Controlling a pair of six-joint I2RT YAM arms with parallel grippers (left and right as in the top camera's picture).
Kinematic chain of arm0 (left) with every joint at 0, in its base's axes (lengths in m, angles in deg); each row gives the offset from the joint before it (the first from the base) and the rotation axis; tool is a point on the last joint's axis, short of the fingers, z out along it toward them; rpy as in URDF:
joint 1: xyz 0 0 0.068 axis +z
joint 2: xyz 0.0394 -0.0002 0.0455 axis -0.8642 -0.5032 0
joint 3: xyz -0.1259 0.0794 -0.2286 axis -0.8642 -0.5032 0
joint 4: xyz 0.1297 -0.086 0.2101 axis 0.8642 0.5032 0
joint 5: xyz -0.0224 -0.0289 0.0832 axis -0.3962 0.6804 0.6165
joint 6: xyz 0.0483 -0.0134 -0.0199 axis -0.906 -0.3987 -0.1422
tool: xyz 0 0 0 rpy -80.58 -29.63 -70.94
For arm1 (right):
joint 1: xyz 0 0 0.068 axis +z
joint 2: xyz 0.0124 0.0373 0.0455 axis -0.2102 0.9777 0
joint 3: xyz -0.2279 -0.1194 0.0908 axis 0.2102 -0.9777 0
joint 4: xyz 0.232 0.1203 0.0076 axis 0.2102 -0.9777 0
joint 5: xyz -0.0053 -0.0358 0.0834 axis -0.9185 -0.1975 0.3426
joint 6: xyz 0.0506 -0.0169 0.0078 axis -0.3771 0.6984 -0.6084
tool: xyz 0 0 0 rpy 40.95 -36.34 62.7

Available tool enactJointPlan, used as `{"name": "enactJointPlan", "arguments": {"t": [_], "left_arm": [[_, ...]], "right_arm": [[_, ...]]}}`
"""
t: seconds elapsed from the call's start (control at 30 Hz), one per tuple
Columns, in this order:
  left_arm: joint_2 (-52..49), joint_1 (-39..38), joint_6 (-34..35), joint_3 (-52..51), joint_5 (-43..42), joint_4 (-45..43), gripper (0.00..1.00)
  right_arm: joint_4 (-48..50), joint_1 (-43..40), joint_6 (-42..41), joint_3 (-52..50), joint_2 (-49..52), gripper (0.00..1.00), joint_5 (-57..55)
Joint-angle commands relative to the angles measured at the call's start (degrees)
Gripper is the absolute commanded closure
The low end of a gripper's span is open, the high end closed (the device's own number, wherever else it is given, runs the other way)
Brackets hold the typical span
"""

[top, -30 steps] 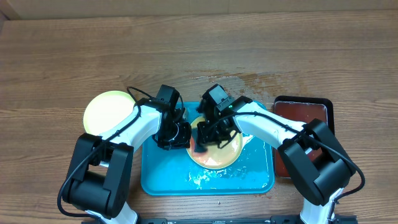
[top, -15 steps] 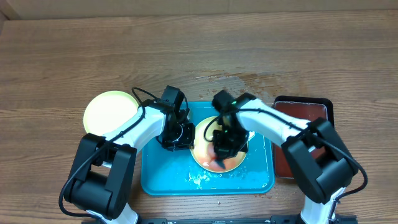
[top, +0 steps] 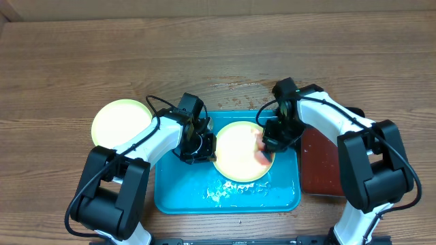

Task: Clean dirty plates on tray and stack at the side
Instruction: 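Scrub the yellow plate with the sponge while the left gripper holds it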

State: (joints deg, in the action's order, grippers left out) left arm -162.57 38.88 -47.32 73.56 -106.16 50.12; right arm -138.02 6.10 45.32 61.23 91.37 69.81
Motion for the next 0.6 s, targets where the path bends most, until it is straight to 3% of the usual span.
{"name": "enactJointPlan", "arguments": {"t": [0.0, 0.27, 0.57], "left_arm": [[-0.63, 0.63, 0.24, -0.55, 3.17, 1.42, 0.96], [-0.63, 0.61, 0.24, -0.55, 2.99, 1.99, 0.96], [-0.63, 0.63, 0.28, -0.55, 2.99, 2.01, 0.96]], "right_arm": [[5.9, -1.16, 4.83, -0.76, 2.12, 0.96, -6.29], [15.02, 5.25, 12.2, 0.07, 2.12, 0.96, 4.39], [12.35, 8.59, 14.91, 5.09, 0.24, 0.96, 5.38]]}}
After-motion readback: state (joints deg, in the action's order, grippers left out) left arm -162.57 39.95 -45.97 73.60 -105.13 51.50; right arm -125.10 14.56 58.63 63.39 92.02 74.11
